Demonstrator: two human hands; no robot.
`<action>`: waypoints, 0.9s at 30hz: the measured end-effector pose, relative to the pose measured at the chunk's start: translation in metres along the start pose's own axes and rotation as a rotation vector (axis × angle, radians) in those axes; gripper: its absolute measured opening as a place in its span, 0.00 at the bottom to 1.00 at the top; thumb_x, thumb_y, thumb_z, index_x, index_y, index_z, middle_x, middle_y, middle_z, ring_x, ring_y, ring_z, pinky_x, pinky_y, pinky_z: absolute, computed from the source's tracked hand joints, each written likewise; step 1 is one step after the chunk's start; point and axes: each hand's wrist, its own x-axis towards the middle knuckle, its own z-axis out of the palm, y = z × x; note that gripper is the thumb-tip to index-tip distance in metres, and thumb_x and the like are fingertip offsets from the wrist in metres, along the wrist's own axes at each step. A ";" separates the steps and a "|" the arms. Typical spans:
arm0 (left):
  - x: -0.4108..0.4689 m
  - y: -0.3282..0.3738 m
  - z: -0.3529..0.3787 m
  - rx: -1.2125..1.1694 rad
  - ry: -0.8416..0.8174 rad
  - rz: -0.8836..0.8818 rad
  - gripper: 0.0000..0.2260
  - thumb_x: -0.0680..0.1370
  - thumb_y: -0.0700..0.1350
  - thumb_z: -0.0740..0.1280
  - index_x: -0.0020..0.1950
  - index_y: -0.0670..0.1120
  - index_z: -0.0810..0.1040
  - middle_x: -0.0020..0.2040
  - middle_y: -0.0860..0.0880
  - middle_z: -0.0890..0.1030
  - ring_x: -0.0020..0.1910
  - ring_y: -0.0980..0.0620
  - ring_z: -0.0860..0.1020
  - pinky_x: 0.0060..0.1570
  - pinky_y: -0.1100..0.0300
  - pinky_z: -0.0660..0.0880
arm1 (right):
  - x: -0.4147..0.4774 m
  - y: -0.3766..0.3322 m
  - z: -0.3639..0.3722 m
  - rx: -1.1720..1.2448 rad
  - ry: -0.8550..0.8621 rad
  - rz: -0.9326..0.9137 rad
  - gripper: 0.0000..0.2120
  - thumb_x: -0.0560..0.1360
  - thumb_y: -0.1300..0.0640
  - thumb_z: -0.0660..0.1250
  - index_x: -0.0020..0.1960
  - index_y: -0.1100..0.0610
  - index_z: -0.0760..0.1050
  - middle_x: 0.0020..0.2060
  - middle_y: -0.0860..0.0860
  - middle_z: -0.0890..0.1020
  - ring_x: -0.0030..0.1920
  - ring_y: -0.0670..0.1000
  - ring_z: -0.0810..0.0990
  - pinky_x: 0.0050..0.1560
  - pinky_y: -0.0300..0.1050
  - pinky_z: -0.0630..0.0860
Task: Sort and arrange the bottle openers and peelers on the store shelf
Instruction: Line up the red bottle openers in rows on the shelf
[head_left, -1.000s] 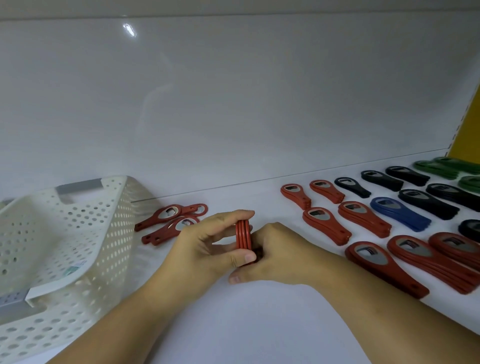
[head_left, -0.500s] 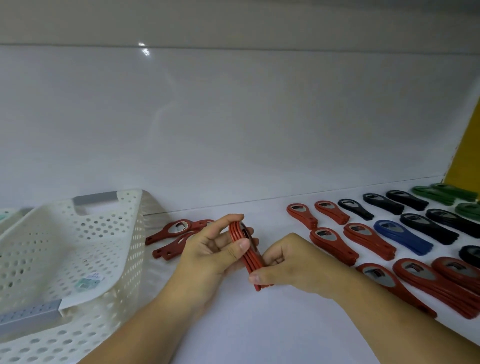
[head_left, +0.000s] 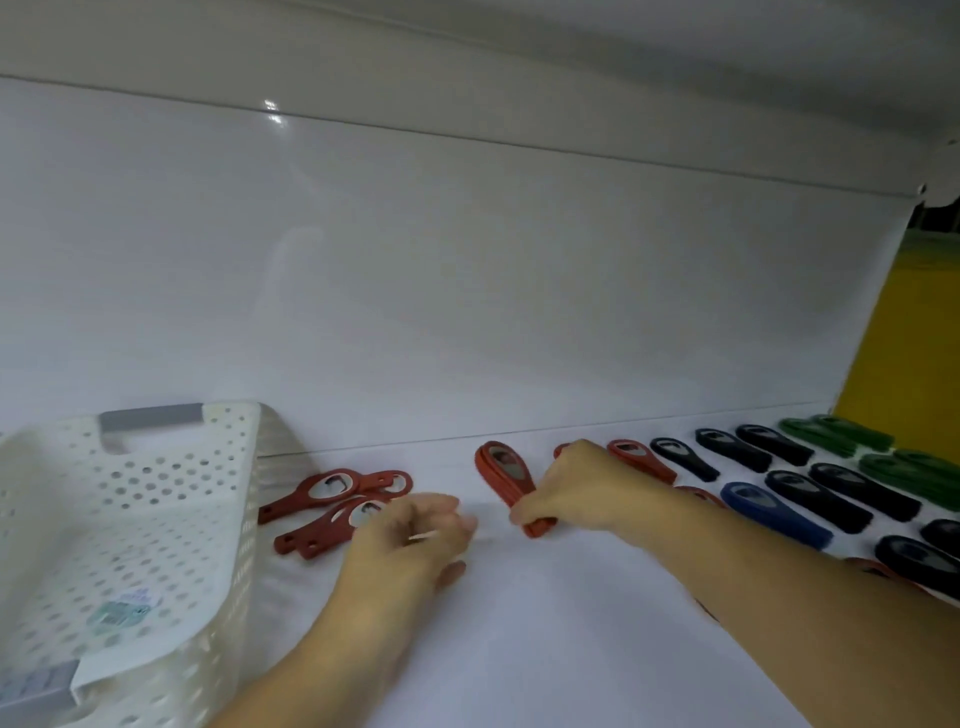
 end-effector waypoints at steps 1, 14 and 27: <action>0.001 -0.005 -0.001 0.083 -0.026 -0.003 0.05 0.72 0.35 0.72 0.44 0.44 0.80 0.39 0.47 0.79 0.39 0.50 0.78 0.40 0.59 0.77 | 0.010 0.001 -0.002 -0.040 0.022 0.042 0.17 0.58 0.47 0.77 0.35 0.60 0.78 0.30 0.50 0.75 0.30 0.50 0.74 0.30 0.38 0.66; 0.000 -0.010 -0.002 0.555 -0.223 0.139 0.12 0.75 0.38 0.67 0.37 0.53 0.80 0.34 0.55 0.80 0.29 0.65 0.74 0.33 0.74 0.68 | 0.072 -0.013 -0.013 -0.388 -0.149 0.183 0.15 0.65 0.53 0.75 0.33 0.57 0.69 0.25 0.51 0.69 0.25 0.49 0.64 0.28 0.39 0.62; 0.000 -0.010 -0.002 0.554 -0.203 0.120 0.14 0.75 0.37 0.65 0.36 0.54 0.80 0.33 0.56 0.81 0.35 0.61 0.78 0.36 0.74 0.71 | 0.064 -0.022 -0.017 -0.596 -0.286 0.162 0.16 0.71 0.46 0.70 0.35 0.57 0.73 0.31 0.50 0.78 0.25 0.48 0.67 0.29 0.38 0.65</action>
